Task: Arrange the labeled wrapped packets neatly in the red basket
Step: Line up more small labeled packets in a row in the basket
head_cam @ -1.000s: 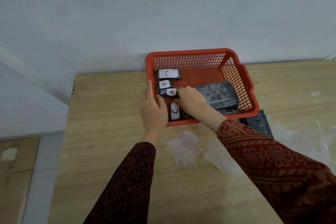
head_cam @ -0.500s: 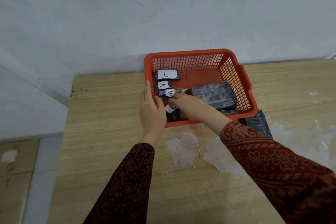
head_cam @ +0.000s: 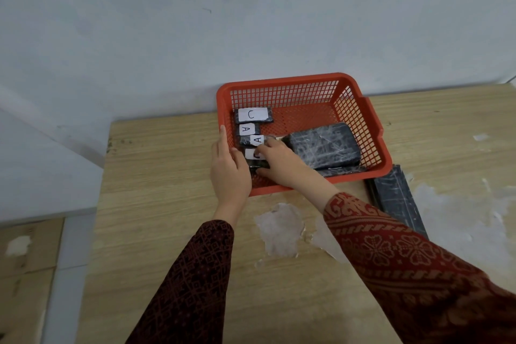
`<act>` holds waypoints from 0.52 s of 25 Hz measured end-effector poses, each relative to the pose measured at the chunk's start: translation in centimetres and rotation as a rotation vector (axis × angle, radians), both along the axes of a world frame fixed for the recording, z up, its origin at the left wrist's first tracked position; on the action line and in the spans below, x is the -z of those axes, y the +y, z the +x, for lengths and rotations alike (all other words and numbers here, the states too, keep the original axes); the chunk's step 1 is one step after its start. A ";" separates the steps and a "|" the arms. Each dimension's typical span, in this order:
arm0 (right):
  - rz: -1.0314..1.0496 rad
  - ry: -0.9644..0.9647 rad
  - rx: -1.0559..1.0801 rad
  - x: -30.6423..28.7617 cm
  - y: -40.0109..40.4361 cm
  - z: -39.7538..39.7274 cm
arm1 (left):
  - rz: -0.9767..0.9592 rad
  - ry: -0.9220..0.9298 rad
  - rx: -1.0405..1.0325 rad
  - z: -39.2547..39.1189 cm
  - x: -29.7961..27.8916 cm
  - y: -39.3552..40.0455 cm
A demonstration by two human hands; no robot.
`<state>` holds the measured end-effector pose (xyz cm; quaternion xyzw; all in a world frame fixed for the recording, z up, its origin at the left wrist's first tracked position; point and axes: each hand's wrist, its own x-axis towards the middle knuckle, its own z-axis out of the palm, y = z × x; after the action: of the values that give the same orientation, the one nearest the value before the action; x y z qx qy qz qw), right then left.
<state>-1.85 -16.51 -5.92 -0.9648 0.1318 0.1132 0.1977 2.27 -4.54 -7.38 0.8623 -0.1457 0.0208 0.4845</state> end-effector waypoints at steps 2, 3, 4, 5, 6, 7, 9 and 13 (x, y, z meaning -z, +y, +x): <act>0.078 -0.094 0.023 -0.6 -0.9 -1.6 | 0.007 0.006 0.004 -0.1 0.1 -0.1; 0.089 -0.166 0.037 -1.0 -1.5 -2.5 | 0.009 0.005 0.003 -0.1 0.1 -0.1; 0.083 -0.236 0.047 -1.4 -2.1 -3.4 | 0.011 0.003 0.003 -0.2 0.2 -0.1; 0.063 -0.281 0.038 -1.7 -2.5 -4.0 | 0.012 0.000 0.005 -0.2 0.2 -0.1; 0.035 -0.289 0.006 -1.9 -2.8 -4.4 | 0.012 -0.003 0.006 -0.2 0.2 -0.1; 0.003 -0.249 -0.045 -2.0 -2.9 -4.2 | 0.011 -0.003 0.005 -0.1 0.3 -0.1; -0.085 -0.086 -0.151 -2.0 -2.5 -3.0 | 0.001 0.003 0.002 0.0 0.3 -0.1; -0.175 0.052 -0.255 -1.5 -1.7 -0.6 | -0.008 0.010 0.029 -0.2 0.1 0.0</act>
<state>-2.42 -18.26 -4.46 -0.9839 0.0225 0.1507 0.0935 2.08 -4.50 -7.44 0.8582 -0.1557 0.0098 0.4891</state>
